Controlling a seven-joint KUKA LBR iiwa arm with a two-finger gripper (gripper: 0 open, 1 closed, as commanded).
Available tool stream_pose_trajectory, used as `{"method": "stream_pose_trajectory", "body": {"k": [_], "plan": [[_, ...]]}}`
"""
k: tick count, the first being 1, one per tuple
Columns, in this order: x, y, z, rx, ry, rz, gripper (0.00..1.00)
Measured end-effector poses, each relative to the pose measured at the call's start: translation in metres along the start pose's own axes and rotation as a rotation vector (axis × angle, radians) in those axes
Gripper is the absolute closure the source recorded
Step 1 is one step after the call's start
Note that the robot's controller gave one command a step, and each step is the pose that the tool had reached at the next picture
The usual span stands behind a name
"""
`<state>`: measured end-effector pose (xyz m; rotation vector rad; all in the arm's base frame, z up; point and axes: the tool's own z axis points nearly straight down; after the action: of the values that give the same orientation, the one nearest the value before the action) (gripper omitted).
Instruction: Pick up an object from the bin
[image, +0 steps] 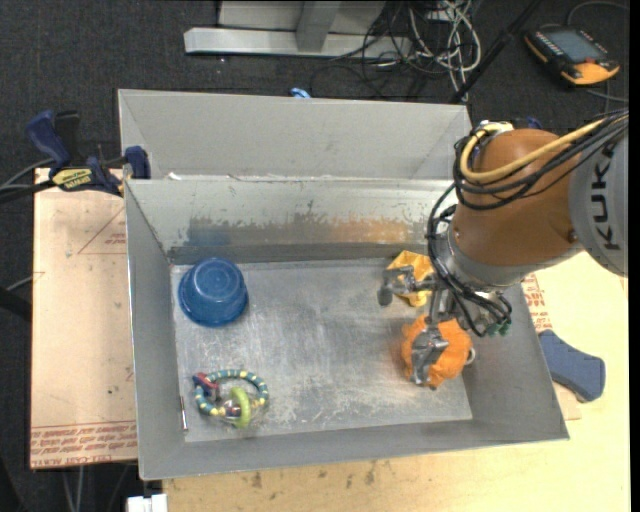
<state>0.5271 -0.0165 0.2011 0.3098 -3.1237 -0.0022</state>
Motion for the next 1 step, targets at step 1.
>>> {"method": "stream_pose_trajectory", "body": {"k": [1], "plan": [[0.0056,-0.0039,0.0267,0.004,-0.014,-0.087,0.0]]}}
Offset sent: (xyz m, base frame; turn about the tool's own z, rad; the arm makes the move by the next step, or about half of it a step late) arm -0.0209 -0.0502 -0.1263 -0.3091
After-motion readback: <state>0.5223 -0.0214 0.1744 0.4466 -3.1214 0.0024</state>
